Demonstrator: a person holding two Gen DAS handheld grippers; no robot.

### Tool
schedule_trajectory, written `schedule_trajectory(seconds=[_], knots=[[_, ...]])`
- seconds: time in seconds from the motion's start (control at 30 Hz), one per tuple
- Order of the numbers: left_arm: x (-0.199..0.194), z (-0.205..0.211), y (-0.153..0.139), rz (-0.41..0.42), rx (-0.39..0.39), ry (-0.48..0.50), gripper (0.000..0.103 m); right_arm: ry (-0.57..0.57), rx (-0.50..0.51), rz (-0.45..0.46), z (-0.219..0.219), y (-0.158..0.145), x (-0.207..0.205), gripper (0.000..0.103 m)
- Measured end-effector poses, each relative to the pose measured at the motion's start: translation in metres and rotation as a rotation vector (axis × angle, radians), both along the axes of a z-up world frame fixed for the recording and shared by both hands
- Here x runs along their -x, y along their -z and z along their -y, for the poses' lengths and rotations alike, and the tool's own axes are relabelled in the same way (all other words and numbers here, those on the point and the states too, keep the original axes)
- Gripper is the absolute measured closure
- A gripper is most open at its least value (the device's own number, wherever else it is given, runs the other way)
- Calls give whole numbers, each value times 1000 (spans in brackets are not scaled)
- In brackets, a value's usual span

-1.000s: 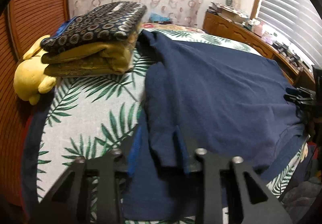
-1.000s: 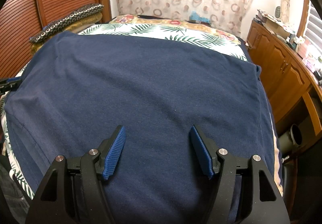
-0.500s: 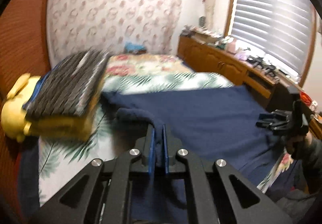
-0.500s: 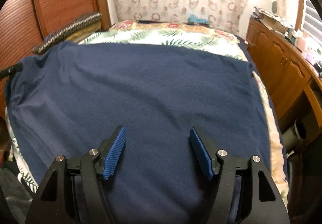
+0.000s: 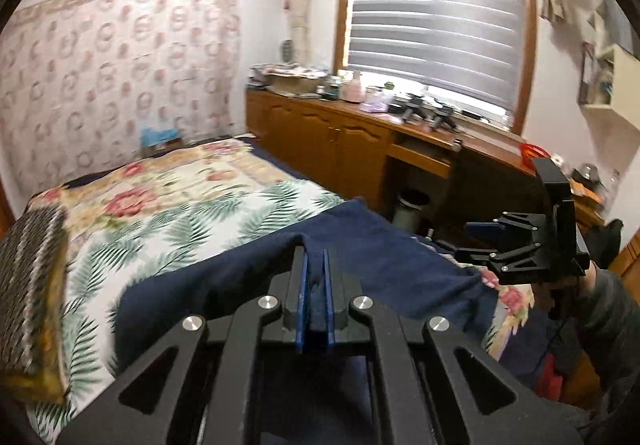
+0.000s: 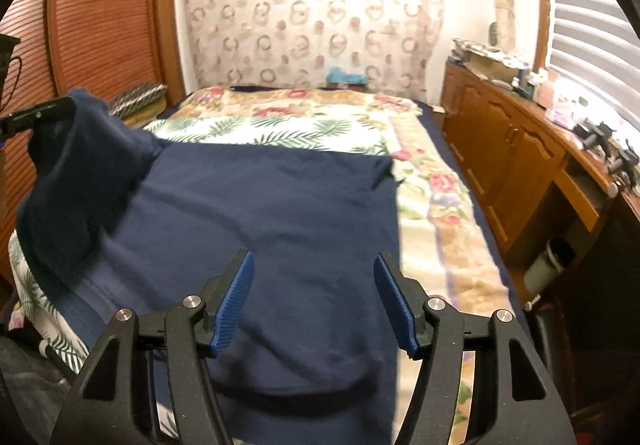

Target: Fold small clothes

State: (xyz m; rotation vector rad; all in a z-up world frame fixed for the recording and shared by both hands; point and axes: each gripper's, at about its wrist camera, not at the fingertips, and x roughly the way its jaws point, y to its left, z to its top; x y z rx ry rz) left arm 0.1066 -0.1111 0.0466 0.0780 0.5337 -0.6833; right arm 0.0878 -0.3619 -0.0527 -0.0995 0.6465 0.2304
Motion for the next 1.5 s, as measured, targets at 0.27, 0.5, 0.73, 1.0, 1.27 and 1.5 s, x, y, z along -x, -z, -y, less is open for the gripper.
schedule_trajectory(seconds=[0.27, 0.5, 0.73, 1.0, 1.27, 1.5], knots=[[-7, 60, -14, -18, -31, 73, 97, 27, -35, 6, 19, -1, 4, 40], [-7, 69, 8, -76, -95, 69, 65, -4, -42, -12, 10, 9, 6, 40], [1, 35, 14, -77, -96, 0, 50, -43, -45, -28, -7, 12, -2, 40], [3, -16, 33, -97, -90, -122, 50, -140, -32, -52, -48, 14, -26, 40], [5, -52, 53, -136, -61, -210, 50, -236, -3, -107, -88, 27, -49, 40], [4, -73, 68, -159, -50, -262, 50, -284, 26, -168, -108, 44, -60, 40]])
